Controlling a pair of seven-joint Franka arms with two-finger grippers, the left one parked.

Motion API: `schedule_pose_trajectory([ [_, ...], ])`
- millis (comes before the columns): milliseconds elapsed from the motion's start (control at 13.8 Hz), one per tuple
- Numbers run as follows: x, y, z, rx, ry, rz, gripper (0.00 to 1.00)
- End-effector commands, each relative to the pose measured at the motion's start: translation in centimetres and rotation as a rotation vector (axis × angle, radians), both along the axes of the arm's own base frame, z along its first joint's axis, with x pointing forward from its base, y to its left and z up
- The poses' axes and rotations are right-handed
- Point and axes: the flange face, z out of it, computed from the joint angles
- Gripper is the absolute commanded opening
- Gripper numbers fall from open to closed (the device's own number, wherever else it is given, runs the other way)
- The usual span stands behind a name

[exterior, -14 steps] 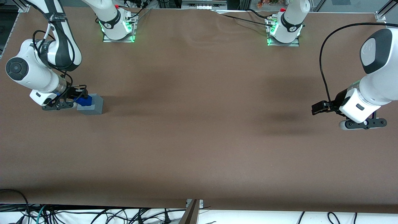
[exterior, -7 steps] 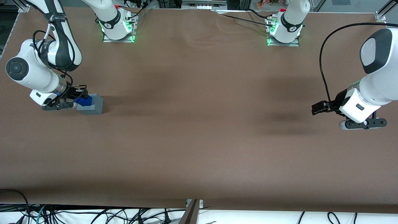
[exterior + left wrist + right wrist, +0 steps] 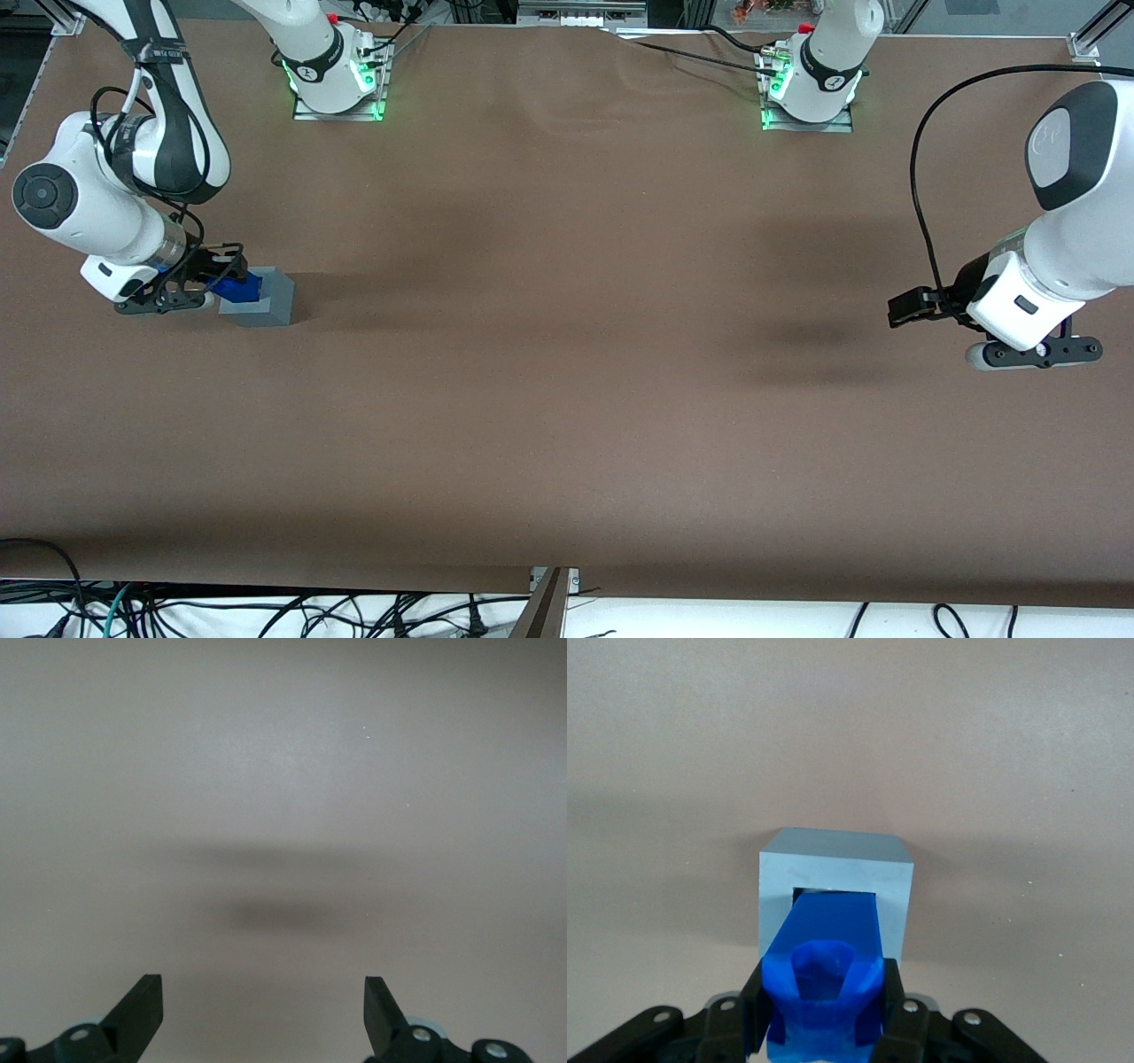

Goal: Insert blue part into gray base with right arm
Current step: 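Lower the blue block into the gray base's square hole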

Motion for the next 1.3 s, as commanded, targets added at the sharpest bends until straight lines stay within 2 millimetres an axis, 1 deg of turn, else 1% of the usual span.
schedule_pose_trajectory([
  [0,-0.42,0.04,0.08,-0.011,-0.009,-0.032,0.21],
  [794,-0.34,0.77,0.06,-0.013,-0.015,-0.036,0.21],
  [939,-0.26,0.77,-0.41,-0.016,-0.014,-0.036,0.21],
  [1228,-0.15,0.68,-0.71,-0.018,-0.018,-0.038,0.21],
])
